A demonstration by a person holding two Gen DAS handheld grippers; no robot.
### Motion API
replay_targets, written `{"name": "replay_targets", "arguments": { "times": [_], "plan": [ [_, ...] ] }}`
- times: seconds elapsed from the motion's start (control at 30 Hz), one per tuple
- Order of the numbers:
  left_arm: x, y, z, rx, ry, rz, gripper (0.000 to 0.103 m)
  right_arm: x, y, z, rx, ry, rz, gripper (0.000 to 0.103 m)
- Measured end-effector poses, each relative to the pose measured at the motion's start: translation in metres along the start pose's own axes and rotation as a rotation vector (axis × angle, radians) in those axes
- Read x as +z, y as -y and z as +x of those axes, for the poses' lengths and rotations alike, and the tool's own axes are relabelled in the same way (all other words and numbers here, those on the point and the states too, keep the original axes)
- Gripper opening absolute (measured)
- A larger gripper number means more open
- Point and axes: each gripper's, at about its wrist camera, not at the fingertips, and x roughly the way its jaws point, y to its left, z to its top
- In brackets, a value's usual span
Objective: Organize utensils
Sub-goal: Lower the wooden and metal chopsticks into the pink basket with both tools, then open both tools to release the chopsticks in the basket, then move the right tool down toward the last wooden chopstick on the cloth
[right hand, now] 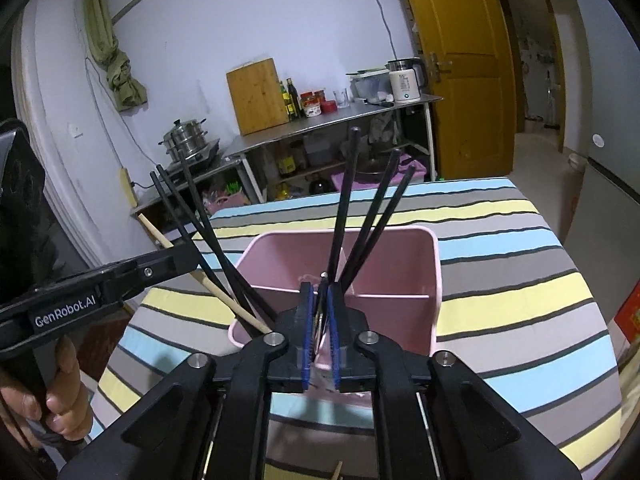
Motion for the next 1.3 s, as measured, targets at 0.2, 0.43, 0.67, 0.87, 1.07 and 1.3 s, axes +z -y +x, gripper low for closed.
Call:
{"name": "replay_targets", "arguments": {
  "times": [0.2,0.43,0.67,0.87,1.07,1.3],
  "plan": [
    [-0.01,-0.002,-0.01,0.021,0.017,-0.008,0.02,-0.002,0.003,-0.018,0.003,0.028,0.007,0.012],
    [-0.017,0.005,-0.03,0.026,0.047,0.011,0.025,-0.006,0.004,-0.04,0.008,0.053,0.01,0.012],
    [-0.025,0.009,-0.049,0.026,0.07,0.024,0.026,-0.015,0.003,-0.06,0.009,0.065,0.012,0.013],
    [-0.045,0.009,-0.065,0.012,0.078,0.012,0.029,-0.029,0.004,-0.081,0.003,0.074,0.015,0.013],
    [-0.078,0.006,-0.081,0.004,0.083,-0.019,0.029,-0.053,0.006,-0.105,-0.007,0.083,0.025,0.013],
    [-0.116,0.006,-0.099,0.011,0.087,-0.029,0.029,-0.085,0.003,-0.124,-0.025,0.065,0.026,0.013]
  ]
}}
